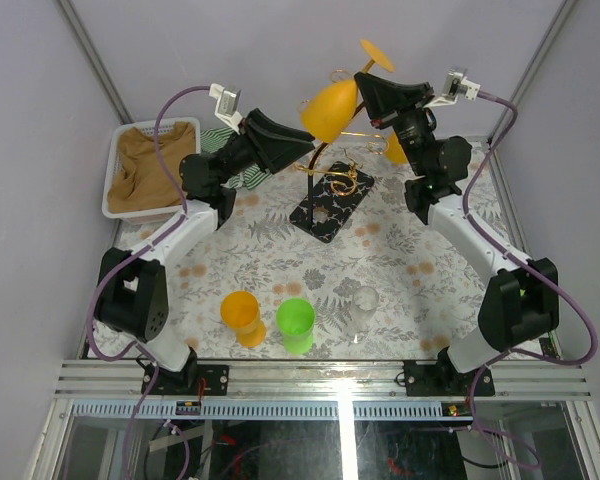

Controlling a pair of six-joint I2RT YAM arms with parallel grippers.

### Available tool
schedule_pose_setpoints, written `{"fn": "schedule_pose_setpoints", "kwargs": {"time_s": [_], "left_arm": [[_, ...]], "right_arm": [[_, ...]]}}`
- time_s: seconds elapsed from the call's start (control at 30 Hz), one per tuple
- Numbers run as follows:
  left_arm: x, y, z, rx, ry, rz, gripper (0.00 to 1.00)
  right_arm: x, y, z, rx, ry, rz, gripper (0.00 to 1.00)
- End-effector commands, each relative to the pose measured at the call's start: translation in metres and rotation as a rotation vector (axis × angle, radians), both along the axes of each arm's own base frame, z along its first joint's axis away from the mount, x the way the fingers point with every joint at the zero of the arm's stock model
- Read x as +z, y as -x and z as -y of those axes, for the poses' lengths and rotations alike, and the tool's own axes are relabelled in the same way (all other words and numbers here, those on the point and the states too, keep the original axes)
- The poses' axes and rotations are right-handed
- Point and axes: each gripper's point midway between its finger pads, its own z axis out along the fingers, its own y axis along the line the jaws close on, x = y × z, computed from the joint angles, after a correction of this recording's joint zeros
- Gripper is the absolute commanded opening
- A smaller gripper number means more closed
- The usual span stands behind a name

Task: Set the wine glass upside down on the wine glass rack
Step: Turn the wine glass upside down at the wine rack.

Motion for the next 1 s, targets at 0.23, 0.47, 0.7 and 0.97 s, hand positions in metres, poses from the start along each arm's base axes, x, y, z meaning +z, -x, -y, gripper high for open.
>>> {"fn": "schedule_pose_setpoints", "kwargs": {"time_s": [0.23,0.47,0.7,0.97], "left_arm": [[0.003,0.001,-0.042,0.128,-0.092,0.073,0.46],[0.008,-0.013,-0.066,0.22,-0.141,0.088,0.46],[0.015,-0.021,-0.078,0.262,-0.149,0.104,0.46],[0.015,-0.032,-0.081,0.278,-0.158,0.098,0.46]], "right_arm": [[0.011,0.02,0.047,-0.243,0.163,0.022,0.0],[-0.005,0.039,0.07,-0.386,0.3,-0.031,0.0],[-0.06,0.06,0.077,-0.389,0.507,-0.168,0.0],[-0.137,0.074,0.092,-0.427,0.59,-0.284,0.0]]}}
